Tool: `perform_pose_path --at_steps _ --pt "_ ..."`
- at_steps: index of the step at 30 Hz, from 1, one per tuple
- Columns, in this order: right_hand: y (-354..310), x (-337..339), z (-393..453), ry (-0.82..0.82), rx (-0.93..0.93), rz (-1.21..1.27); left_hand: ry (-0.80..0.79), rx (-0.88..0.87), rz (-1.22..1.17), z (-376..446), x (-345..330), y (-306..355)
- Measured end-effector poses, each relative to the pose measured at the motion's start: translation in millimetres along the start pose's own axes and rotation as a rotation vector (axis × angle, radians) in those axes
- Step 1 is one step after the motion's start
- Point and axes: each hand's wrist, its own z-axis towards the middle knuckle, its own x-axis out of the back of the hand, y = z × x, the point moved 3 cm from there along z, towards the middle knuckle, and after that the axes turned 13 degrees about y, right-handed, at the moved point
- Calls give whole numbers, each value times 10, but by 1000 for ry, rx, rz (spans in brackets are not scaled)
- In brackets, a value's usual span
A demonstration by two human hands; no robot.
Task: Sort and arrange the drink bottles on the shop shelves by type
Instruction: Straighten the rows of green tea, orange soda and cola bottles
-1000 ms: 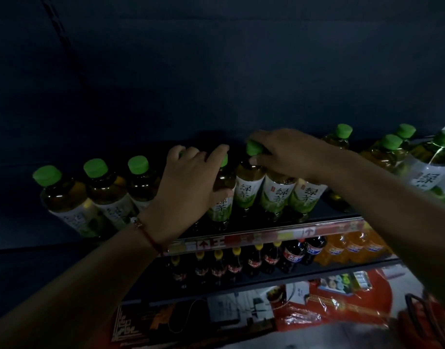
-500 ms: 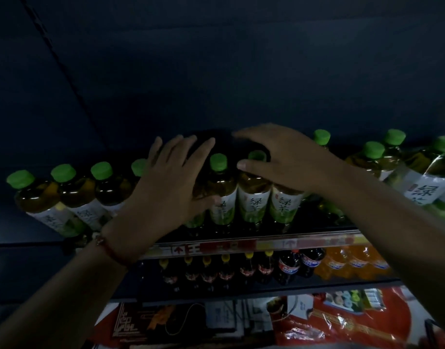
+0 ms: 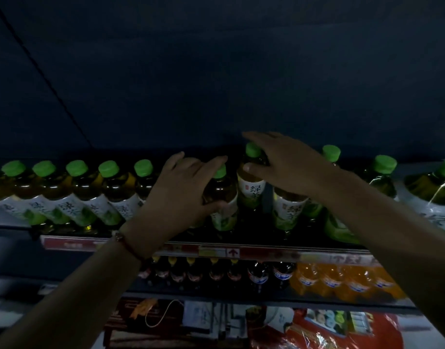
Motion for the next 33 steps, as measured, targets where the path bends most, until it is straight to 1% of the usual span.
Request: perform_pose_path --at_steps 2,6,11,14,17,21,24,27,30,31,33 --pt "33 -38 90 -67 -7 -64 11 12 20 2 0 8" --pt "54 13 172 -33 20 -47 13 20 31 22 19 45" --pt "22 61 116 -57 67 -59 8 26 32 31 25 25" --pt "-3 87 65 -44 98 -118 7 12 23 17 3 24" --pt "-41 140 -18 -48 85 -143 19 12 0 0 -3 21" --pt "-120 154 -116 -46 41 -161 61 -1 -20 -22 -7 51" --pt "-136 141 -219 -7 6 -172 99 9 -26 -9 -13 86" --pt "-105 302 -396 115 -90 -121 110 -13 -108 61 41 199" --pt "-32 433 -576 244 -203 -204 93 -74 -144 181 59 366" --pt "-14 422 -612 253 -236 -247 86 -83 -161 225 44 408" --pt "12 334 -653 205 -305 -279 55 -87 -196 299 2 468"
